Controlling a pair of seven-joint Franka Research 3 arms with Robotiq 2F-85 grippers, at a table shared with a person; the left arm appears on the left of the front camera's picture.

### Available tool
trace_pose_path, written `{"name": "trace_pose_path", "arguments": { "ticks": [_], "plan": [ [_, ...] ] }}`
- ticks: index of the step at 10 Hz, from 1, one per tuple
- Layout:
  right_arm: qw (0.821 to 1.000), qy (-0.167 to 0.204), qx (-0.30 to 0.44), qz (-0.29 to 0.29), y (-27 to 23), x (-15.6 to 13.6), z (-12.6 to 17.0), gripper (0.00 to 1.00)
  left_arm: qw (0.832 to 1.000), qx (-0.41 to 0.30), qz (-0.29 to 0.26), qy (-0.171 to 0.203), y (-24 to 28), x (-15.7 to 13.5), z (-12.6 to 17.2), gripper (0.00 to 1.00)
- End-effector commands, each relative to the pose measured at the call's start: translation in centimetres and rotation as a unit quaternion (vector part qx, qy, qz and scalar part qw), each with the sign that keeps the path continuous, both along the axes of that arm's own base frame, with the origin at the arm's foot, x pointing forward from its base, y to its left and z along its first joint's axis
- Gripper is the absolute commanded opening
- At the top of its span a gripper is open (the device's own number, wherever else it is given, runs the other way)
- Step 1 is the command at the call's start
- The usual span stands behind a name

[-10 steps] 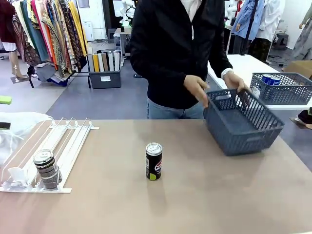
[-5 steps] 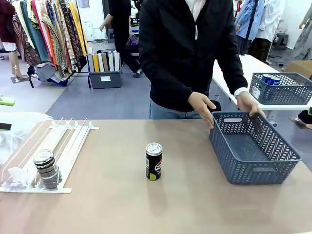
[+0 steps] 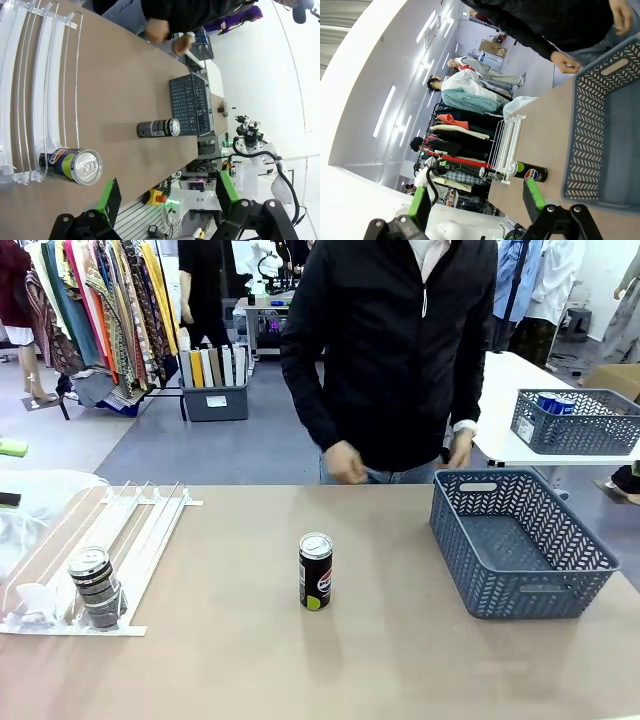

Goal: Retrieve and store the cans from the dispenser.
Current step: Pick up one can from the Automatic Can Dispenser and place it in the middle of the table.

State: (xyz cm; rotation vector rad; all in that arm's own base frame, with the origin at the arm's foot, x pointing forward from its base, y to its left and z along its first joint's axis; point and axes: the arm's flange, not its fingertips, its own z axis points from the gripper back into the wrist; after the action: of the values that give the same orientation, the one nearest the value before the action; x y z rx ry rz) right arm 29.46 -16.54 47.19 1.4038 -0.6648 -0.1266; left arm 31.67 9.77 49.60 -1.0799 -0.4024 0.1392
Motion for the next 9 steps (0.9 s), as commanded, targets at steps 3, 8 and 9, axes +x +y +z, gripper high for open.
{"name": "trace_pose_path", "arguments": {
  "ticks": [3, 8, 9],
  "plan": [
    [1.000, -0.004, 0.007, -0.001, 0.0, 0.1, 0.4, 1.00, 0.957, 0.265, -0.016, 0.121, -4.8, 2.2, 0.9, 1.00],
    [1.000, -0.004, 0.007, -0.001, 0.0, 0.1, 0.4, 1.00, 0.822, 0.542, 0.012, 0.174, -12.1, 4.9, -0.2, 1.00],
    [1.000, -0.004, 0.007, -0.001, 0.0, 0.1, 0.4, 1.00, 0.840, 0.517, 0.014, 0.165, -12.3, 4.9, 0.1, 1.00]
  ]
}}
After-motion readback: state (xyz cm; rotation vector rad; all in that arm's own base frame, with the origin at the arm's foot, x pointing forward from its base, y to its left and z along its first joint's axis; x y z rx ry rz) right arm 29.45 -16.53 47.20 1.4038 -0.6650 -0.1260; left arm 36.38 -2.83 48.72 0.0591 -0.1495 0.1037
